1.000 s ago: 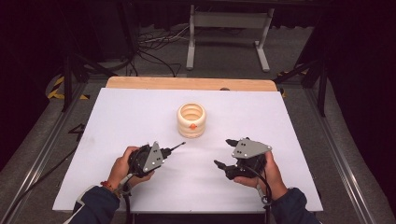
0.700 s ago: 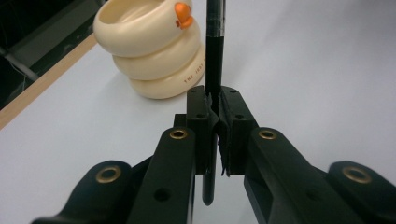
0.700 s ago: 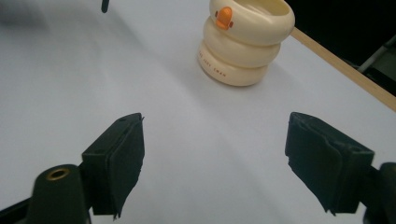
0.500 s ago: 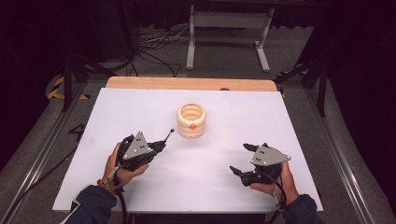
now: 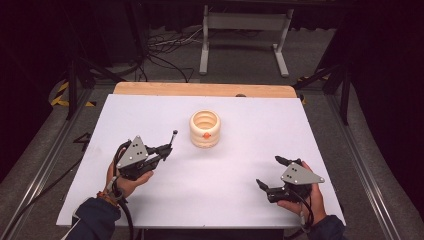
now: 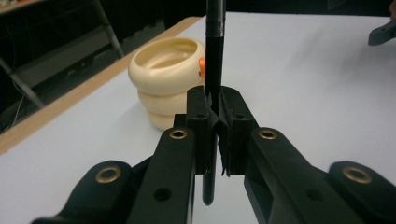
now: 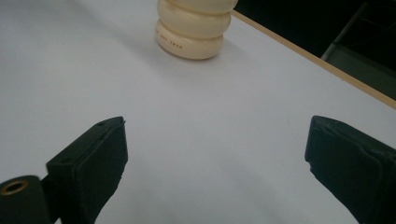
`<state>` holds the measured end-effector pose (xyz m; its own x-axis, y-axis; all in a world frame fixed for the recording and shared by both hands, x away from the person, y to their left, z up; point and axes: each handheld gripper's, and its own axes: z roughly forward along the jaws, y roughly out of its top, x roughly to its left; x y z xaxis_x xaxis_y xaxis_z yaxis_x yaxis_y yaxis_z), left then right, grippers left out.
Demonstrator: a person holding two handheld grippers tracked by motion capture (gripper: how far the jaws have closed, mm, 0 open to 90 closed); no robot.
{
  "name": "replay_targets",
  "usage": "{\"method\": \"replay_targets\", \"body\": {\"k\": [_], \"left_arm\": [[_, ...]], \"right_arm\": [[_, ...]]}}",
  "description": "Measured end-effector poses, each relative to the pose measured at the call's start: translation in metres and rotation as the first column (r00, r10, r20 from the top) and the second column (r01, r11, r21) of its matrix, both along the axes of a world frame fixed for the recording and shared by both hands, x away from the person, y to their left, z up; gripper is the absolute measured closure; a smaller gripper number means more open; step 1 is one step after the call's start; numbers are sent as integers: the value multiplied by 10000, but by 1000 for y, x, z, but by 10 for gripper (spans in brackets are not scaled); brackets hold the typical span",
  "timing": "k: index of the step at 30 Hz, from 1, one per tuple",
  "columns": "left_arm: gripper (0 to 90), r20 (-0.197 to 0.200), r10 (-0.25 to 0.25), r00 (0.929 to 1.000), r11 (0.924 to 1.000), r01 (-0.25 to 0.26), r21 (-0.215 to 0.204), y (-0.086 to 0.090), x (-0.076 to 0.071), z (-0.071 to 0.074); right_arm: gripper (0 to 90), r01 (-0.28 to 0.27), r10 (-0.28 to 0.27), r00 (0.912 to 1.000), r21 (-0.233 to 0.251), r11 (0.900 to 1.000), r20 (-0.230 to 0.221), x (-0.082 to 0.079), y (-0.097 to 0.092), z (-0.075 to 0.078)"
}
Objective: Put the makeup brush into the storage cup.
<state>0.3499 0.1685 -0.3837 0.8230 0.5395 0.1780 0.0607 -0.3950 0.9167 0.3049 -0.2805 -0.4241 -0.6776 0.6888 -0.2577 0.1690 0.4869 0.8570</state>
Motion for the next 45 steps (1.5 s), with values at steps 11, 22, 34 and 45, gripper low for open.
{"method": "replay_targets", "body": {"k": [11,22,34,45], "left_arm": [[836,360,-114,9993,9957,146,-911,2,10,21],[836,750,-175,9970,9834,307,-1787,-16,31,46],[837,711,-314,9970,9853,428,-1655,-36,54,59],[836,501,-413,9979,9755,512,-2140,-47,80,59]], "right_arm": [[19,326,-345,9987,477,9983,387,-12,-12,-8],[21,762,-788,9957,528,9957,492,-15,-17,-11],[28,967,-1009,9936,794,9921,509,-15,-18,-8],[30,966,-1011,9933,789,9922,553,-14,-18,-9]]}}
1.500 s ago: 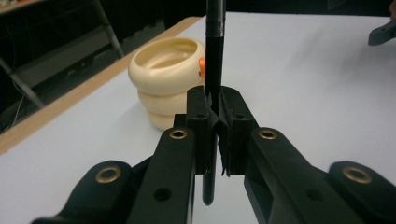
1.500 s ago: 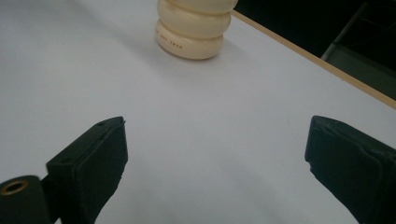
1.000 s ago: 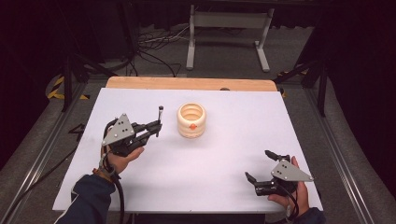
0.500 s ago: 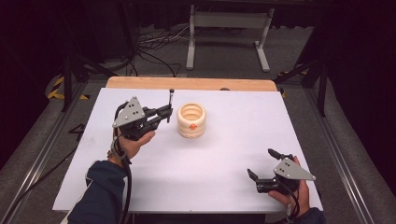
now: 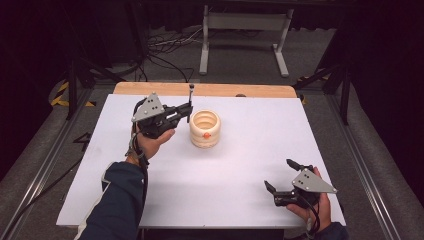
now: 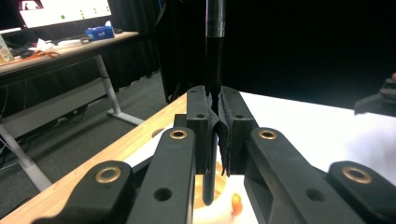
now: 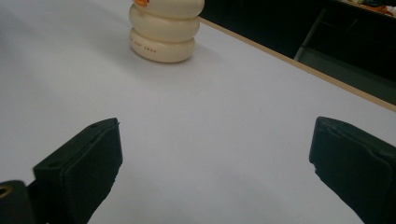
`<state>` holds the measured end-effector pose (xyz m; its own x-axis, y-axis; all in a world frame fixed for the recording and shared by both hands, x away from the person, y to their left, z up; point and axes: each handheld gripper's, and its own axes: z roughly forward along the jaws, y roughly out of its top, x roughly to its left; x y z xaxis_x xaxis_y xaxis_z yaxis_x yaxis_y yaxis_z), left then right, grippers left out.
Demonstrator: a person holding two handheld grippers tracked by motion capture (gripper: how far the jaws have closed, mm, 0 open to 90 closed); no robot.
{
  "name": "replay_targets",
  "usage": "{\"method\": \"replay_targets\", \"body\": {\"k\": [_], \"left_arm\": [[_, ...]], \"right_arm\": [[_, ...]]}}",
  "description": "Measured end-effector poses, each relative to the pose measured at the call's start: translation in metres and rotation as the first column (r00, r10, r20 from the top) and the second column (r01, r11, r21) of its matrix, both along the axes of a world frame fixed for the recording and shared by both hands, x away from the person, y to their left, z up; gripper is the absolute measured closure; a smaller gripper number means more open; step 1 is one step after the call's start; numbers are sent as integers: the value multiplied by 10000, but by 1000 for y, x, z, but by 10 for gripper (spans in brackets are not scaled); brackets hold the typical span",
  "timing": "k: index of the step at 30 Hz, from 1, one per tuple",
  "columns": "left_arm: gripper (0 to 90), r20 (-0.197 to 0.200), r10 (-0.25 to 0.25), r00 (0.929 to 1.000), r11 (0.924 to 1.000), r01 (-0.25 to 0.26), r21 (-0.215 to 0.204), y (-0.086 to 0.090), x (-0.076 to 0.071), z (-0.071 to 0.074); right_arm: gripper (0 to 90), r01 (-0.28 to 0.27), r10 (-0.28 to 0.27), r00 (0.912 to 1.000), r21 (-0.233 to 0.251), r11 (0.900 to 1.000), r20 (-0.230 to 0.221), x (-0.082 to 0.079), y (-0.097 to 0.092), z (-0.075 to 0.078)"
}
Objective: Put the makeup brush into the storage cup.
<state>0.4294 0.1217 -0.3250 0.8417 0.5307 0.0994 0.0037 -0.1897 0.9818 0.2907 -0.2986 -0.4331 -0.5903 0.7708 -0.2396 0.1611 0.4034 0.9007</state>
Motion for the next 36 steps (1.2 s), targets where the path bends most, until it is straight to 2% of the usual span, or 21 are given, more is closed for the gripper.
{"method": "replay_targets", "body": {"k": [4,16,18,29,31,36], "left_arm": [[837,-136,-44,9999,9990,38,-438,-4,10,-1],[836,-259,-60,9996,9978,43,-660,-17,32,-8],[836,-297,-88,9995,9965,63,-832,-20,36,-10],[836,-499,-223,9985,9975,188,-683,-37,53,-27],[836,-498,-352,9981,9963,312,-796,-39,54,-30],[836,-591,-310,9978,9980,276,-572,-43,56,-37]], "right_arm": [[30,-30,30,10000,-69,10000,21,-1,0,0],[30,0,-1,9999,37,10000,125,-1,-3,2],[30,21,-22,9999,81,10000,125,-1,-3,2],[28,-25,23,9999,122,9999,129,-1,-6,2],[28,-15,13,9999,144,9999,123,0,-6,2],[29,-41,39,9999,196,9998,113,0,-6,3]]}}
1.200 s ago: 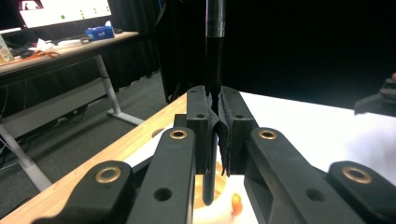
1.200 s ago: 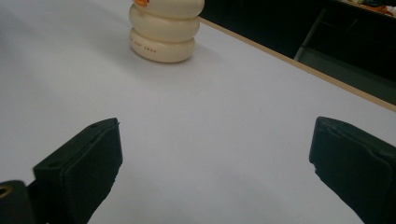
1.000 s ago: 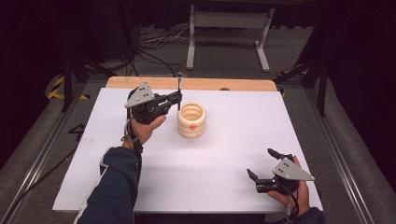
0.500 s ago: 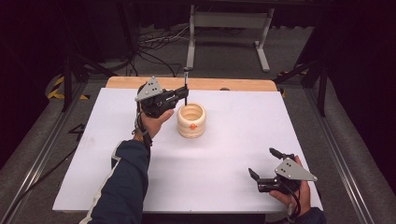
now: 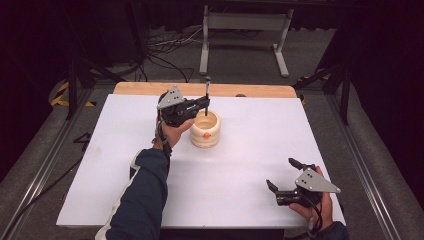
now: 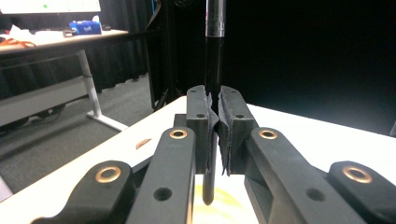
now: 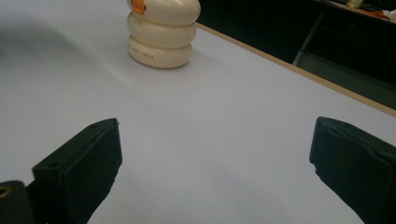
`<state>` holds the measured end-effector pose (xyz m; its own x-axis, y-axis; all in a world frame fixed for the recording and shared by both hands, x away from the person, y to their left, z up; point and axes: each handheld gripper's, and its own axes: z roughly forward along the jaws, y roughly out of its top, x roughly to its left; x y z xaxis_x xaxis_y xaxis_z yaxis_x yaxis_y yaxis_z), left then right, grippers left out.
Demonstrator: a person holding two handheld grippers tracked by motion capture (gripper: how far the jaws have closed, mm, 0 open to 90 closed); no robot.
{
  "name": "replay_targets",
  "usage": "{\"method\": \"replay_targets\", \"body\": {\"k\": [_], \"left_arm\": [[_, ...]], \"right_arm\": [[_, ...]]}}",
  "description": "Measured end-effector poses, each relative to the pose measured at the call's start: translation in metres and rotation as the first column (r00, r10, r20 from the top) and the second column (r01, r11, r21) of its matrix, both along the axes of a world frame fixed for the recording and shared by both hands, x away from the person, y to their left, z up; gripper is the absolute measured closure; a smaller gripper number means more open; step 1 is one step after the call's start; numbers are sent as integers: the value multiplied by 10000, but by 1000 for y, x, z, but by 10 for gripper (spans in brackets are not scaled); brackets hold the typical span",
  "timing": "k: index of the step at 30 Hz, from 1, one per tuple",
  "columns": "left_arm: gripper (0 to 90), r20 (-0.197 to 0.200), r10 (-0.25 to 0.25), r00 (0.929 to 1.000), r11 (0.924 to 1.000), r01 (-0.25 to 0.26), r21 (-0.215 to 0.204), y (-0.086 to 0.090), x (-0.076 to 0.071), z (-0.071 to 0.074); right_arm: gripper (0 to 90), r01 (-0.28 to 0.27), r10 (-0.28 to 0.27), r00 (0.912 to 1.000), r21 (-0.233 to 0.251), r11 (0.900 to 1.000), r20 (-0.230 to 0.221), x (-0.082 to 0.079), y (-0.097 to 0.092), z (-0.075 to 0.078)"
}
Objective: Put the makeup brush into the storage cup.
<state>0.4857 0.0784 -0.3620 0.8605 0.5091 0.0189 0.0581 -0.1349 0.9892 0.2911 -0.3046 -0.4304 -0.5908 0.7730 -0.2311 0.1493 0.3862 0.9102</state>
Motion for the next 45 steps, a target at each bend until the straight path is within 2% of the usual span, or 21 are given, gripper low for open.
{"method": "replay_targets", "body": {"k": [10,13,19,23,26,36,45], "left_arm": [[835,-430,-105,9990,9999,102,-52,-2,4,-24],[835,-477,-107,9988,9998,114,148,-3,4,-29],[835,-592,-73,9982,9999,78,82,-2,1,-39],[835,-663,-31,9978,9996,50,280,-2,-1,-45],[835,-737,-4,9973,9998,20,215,0,-1,-47],[834,-695,66,9976,9989,-34,460,1,-4,-50],[833,-681,195,9975,9991,-169,395,2,-3,-49]], "right_arm": [[30,74,-74,10000,-26,10000,-5,0,-2,0],[30,79,-79,10000,-45,10000,5,0,-2,1],[31,84,-84,10000,-31,10000,-19,-1,-2,1],[33,83,-83,10000,-78,9999,21,-1,-2,1],[34,92,-92,10000,-65,9999,6,0,-2,1],[34,56,-56,10000,-83,9999,-8,0,-2,0],[36,99,-99,10000,-135,9999,-3,0,-2,0]]}}
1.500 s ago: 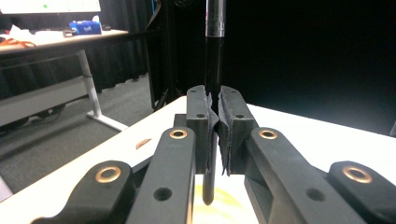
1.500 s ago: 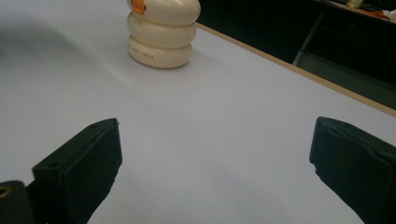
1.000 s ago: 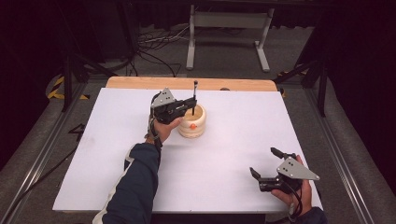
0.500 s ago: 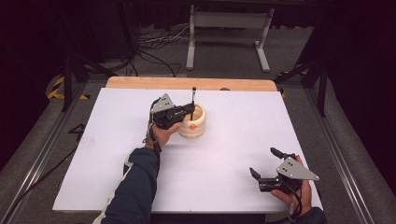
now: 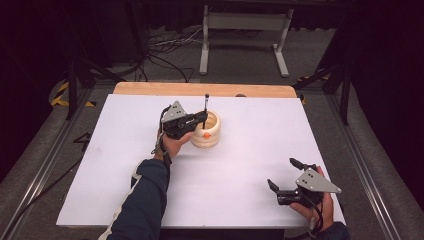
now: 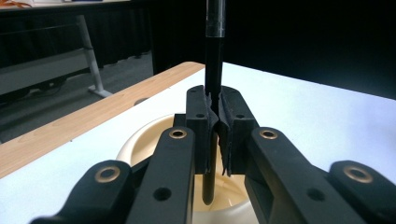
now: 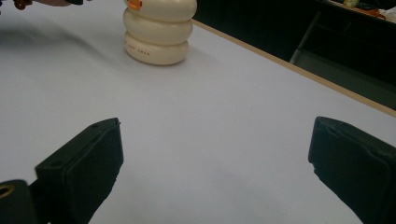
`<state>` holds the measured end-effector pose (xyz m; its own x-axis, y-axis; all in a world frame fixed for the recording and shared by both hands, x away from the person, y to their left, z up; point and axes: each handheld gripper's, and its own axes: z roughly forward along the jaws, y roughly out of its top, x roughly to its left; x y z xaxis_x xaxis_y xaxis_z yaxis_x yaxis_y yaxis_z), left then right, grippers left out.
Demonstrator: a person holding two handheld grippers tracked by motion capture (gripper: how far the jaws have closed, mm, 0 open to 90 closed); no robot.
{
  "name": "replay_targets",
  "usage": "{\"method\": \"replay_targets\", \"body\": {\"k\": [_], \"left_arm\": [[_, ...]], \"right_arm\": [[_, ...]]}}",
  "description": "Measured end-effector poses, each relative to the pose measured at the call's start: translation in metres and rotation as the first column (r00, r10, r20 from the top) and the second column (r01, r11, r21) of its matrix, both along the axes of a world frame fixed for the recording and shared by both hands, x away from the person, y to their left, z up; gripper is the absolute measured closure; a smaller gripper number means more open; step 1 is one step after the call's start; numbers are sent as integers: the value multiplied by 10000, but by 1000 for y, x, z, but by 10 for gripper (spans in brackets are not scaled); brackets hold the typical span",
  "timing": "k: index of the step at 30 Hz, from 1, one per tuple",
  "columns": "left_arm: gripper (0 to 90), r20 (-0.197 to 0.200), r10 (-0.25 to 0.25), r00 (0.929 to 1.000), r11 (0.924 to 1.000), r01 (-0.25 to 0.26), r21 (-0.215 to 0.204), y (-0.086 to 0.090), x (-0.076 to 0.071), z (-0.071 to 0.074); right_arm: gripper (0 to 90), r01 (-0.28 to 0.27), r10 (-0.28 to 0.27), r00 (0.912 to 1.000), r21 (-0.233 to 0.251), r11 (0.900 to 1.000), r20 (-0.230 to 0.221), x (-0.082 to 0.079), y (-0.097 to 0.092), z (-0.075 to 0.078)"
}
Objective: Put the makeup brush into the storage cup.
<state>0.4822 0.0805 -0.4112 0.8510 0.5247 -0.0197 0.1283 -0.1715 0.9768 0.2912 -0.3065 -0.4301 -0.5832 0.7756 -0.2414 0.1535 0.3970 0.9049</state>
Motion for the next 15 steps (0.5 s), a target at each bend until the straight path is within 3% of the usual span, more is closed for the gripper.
{"method": "replay_targets", "body": {"k": [10,15], "left_arm": [[829,89,46,9999,10000,-46,61,-1,-1,2],[761,243,109,9996,9998,-113,161,0,-3,4]], "right_arm": [[36,-50,49,10000,-35,10000,-50,0,0,0],[36,-204,204,9994,-6,9998,-267,2,2,-2]]}}
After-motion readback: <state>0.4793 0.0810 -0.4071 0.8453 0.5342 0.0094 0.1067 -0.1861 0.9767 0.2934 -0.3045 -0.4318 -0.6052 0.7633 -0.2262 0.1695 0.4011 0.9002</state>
